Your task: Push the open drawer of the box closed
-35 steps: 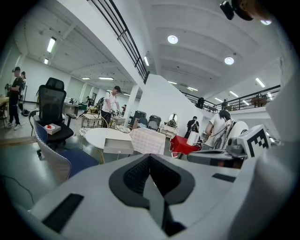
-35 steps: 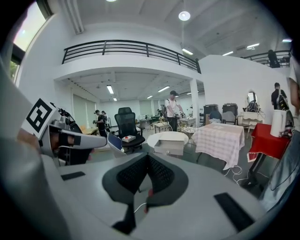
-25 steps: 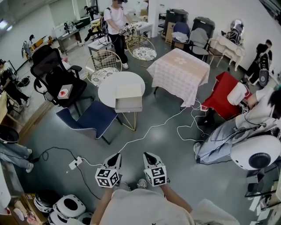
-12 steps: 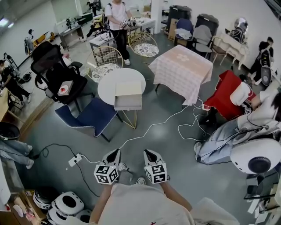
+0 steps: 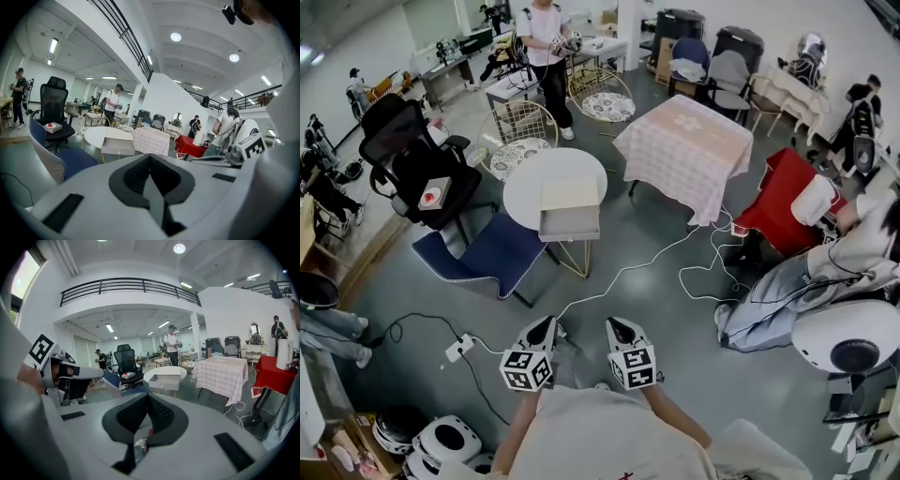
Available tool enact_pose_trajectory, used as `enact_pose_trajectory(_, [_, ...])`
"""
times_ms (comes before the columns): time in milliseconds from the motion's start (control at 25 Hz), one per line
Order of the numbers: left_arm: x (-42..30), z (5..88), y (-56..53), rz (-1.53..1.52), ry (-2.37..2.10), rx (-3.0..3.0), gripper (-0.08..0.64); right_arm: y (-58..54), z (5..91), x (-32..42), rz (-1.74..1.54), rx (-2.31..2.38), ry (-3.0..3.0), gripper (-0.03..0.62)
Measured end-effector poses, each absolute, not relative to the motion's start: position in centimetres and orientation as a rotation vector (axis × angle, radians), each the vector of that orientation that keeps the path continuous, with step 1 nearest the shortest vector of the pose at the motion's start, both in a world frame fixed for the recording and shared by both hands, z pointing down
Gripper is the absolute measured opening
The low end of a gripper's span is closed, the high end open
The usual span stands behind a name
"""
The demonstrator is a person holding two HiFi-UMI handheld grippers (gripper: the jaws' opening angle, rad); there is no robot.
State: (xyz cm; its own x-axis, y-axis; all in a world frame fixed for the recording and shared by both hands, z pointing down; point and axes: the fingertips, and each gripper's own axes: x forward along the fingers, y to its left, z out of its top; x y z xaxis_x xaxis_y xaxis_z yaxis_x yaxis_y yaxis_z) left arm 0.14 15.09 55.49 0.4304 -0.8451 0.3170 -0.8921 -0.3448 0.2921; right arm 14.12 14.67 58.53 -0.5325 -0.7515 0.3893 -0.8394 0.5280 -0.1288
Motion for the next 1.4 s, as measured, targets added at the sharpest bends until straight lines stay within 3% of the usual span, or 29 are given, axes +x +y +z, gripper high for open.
enact_pose_trajectory(520, [-0.2,57.0,8.4,0.167,-1.384,2.297,0.012,8.6,59.8,13.0,0.462,1.362,-2.43,0.015])
enact_pose_trajectory(1400, [-12.8,57.3,-9.1,0.103,-1.248,2.322,0.012,-8.6,58.0,-0.6,0.392,1.393,-2.303,0.015])
